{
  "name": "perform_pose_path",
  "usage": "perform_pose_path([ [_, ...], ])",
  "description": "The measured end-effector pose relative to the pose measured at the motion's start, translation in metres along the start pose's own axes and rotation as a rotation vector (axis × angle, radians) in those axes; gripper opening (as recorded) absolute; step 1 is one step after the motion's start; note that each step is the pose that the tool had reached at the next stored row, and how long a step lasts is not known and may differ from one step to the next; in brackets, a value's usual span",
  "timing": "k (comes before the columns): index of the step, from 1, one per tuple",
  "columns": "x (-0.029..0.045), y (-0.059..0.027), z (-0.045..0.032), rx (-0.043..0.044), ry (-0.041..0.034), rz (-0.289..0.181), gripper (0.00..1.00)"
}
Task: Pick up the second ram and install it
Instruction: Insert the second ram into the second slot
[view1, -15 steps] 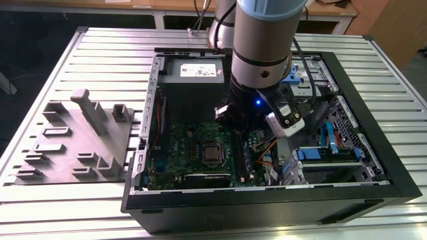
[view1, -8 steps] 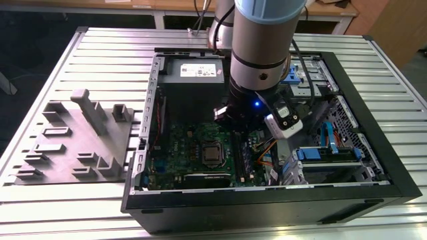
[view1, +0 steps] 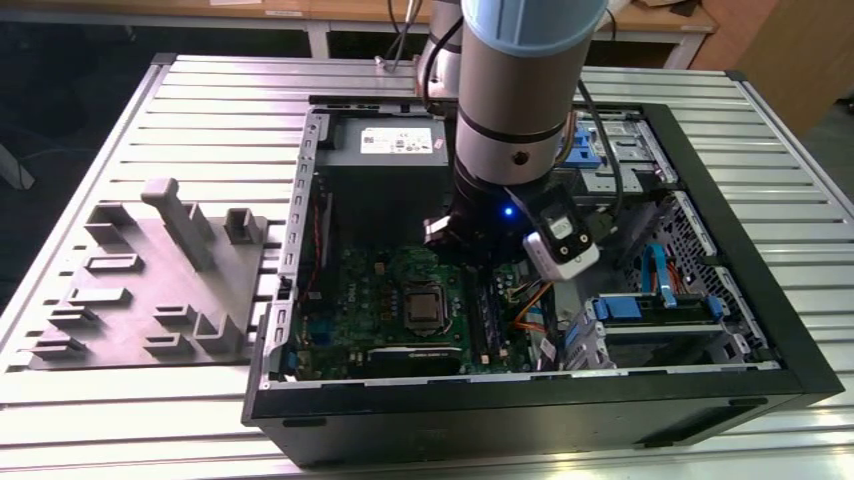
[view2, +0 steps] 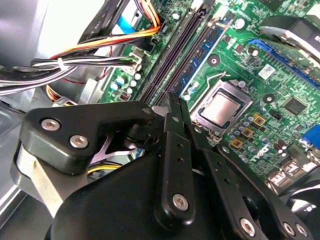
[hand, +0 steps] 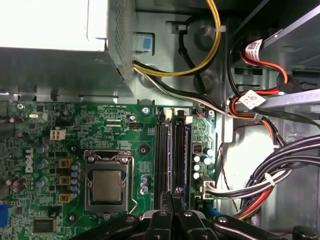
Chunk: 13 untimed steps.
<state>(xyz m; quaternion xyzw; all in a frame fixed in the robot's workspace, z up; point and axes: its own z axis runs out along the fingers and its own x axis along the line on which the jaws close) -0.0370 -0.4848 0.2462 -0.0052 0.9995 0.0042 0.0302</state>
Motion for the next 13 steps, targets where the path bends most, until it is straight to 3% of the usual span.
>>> perform_pose_path([
  [3,0.0002,0.0001,0.0015,-0.0083,-0.0002,0.001,0.11],
  [13,0.0005,0.0000,0.0076,-0.0083,-0.0001,0.001,0.11],
])
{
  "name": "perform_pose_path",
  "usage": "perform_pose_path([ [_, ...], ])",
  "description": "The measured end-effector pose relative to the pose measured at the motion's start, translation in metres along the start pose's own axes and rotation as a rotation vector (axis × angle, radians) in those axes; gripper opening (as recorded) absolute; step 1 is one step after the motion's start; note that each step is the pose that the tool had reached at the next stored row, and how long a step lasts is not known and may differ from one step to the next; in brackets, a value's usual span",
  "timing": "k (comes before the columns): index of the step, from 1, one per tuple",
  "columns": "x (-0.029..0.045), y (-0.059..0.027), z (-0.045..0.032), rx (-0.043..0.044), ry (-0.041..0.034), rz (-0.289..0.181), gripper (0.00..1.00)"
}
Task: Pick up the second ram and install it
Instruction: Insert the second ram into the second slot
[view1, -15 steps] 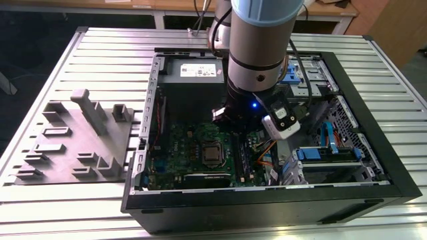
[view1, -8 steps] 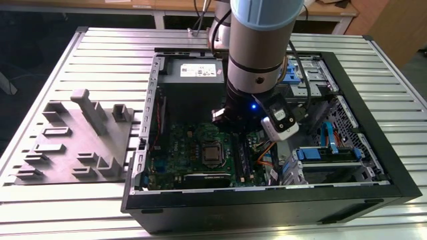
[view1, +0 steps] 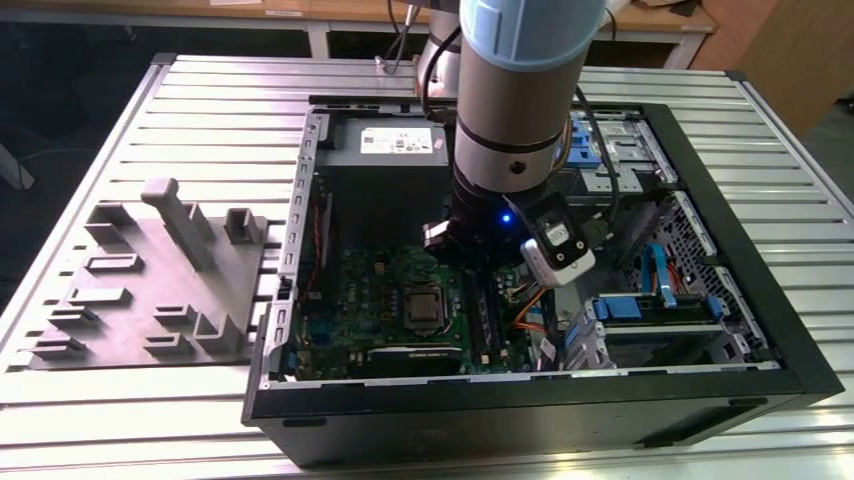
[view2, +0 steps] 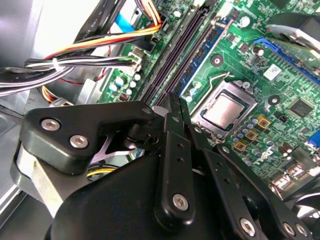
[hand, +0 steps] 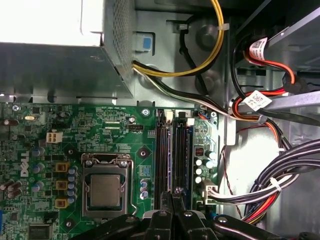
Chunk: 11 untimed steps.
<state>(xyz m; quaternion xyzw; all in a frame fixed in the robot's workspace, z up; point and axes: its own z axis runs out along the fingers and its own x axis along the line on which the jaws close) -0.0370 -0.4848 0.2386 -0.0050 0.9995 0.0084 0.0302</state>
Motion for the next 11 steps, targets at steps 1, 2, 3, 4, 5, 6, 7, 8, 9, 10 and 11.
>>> perform_pose_path([
  [1,0.0000,0.0000,0.0000,0.0000,0.0000,0.000,0.11],
  [2,0.0002,0.0000,0.0000,0.0000,0.0000,0.000,0.11],
  [3,0.0005,0.0000,0.0000,0.0000,-0.0001,0.000,0.11],
  [4,0.0007,0.0000,0.0001,0.0000,-0.0002,0.000,0.11],
  [5,0.0010,0.0000,0.0003,-0.0001,-0.0003,0.000,0.11],
  [6,0.0013,0.0001,0.0010,-0.0004,-0.0005,0.000,0.11],
  [7,0.0016,0.0001,0.0018,-0.0004,-0.0007,0.000,0.11],
  [8,0.0019,0.0000,0.0025,-0.0003,-0.0007,0.000,0.11],
  [9,0.0022,0.0000,0.0034,-0.0003,-0.0008,0.000,0.11],
  [10,0.0024,0.0000,0.0042,-0.0004,-0.0009,0.000,0.11],
  [11,0.0025,-0.0001,0.0044,-0.0002,-0.0007,0.000,0.11],
])
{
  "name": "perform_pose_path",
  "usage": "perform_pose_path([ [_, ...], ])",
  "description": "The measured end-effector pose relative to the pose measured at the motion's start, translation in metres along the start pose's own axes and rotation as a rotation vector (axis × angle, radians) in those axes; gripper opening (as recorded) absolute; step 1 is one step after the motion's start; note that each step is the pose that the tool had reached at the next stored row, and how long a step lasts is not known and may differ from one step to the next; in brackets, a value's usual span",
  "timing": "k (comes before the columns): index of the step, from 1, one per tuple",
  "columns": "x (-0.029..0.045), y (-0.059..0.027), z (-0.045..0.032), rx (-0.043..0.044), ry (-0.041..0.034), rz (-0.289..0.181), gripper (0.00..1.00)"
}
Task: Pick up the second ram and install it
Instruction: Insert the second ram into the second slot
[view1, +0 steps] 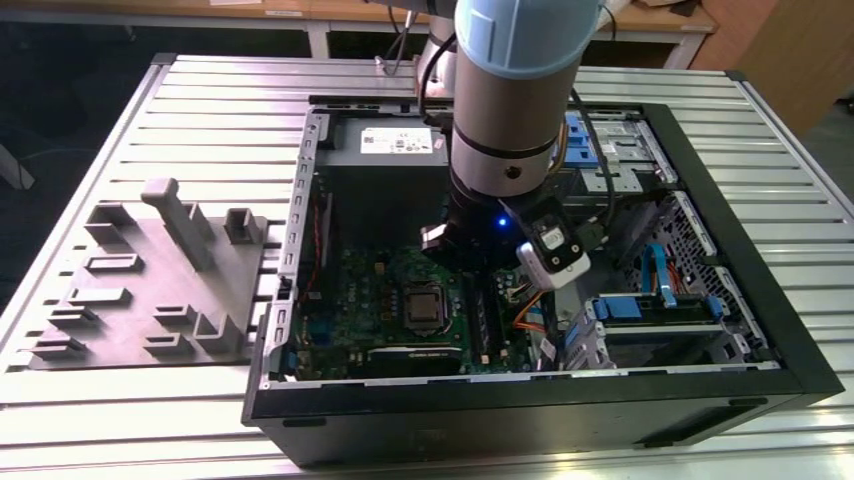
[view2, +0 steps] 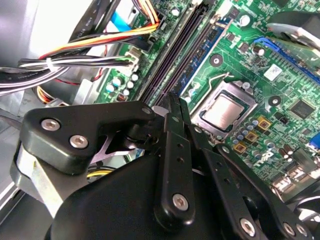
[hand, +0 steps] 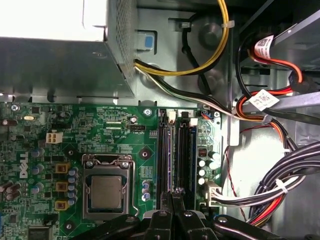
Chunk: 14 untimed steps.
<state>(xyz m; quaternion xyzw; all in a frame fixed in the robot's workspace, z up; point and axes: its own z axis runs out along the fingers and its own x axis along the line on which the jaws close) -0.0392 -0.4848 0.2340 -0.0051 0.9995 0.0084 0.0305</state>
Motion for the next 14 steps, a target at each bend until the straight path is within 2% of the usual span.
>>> perform_pose_path([
  [3,-0.0001,0.0000,0.0004,0.0000,-0.0001,0.000,0.11],
  [6,-0.0001,0.0001,0.0009,-0.0060,-0.0002,0.000,0.11],
  [14,0.0000,0.0000,0.0029,-0.0058,0.0000,0.001,0.11],
])
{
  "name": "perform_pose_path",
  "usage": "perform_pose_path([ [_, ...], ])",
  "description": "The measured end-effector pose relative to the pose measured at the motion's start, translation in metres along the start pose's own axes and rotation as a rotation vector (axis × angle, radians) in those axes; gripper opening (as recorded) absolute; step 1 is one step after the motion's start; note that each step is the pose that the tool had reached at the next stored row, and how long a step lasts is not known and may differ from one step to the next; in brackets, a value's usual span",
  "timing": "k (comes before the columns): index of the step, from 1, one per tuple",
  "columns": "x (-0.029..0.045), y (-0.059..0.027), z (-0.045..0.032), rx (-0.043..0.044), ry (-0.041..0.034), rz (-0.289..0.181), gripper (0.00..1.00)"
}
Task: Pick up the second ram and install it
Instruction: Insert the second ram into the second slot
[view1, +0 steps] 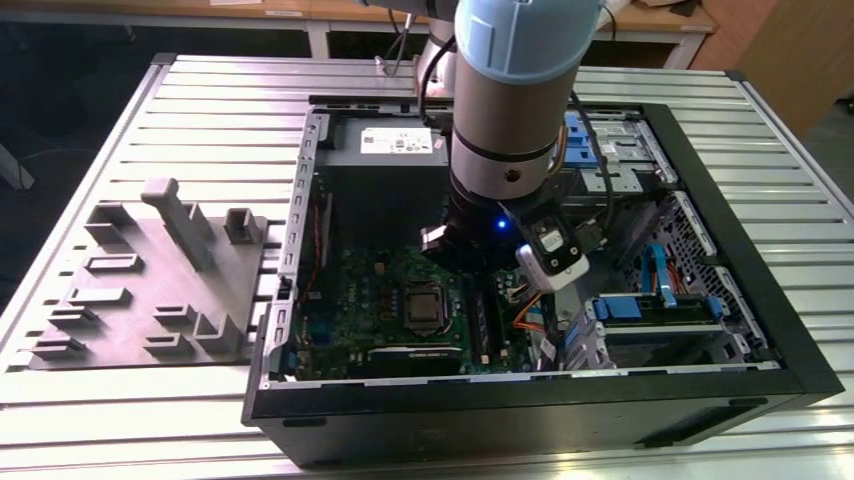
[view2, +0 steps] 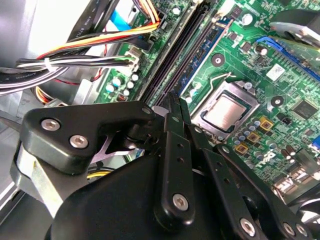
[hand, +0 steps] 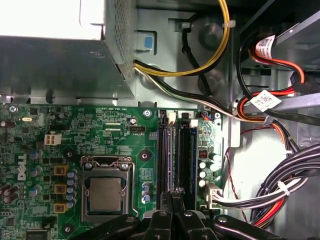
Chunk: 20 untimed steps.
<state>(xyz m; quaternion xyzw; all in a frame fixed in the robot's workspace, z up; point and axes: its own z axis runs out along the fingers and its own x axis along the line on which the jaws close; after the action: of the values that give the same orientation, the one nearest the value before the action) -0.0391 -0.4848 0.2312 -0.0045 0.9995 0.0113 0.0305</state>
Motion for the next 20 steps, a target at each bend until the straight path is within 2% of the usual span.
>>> perform_pose_path([
  [20,0.0009,0.0000,0.0034,-0.0002,-0.0001,0.000,0.11],
])
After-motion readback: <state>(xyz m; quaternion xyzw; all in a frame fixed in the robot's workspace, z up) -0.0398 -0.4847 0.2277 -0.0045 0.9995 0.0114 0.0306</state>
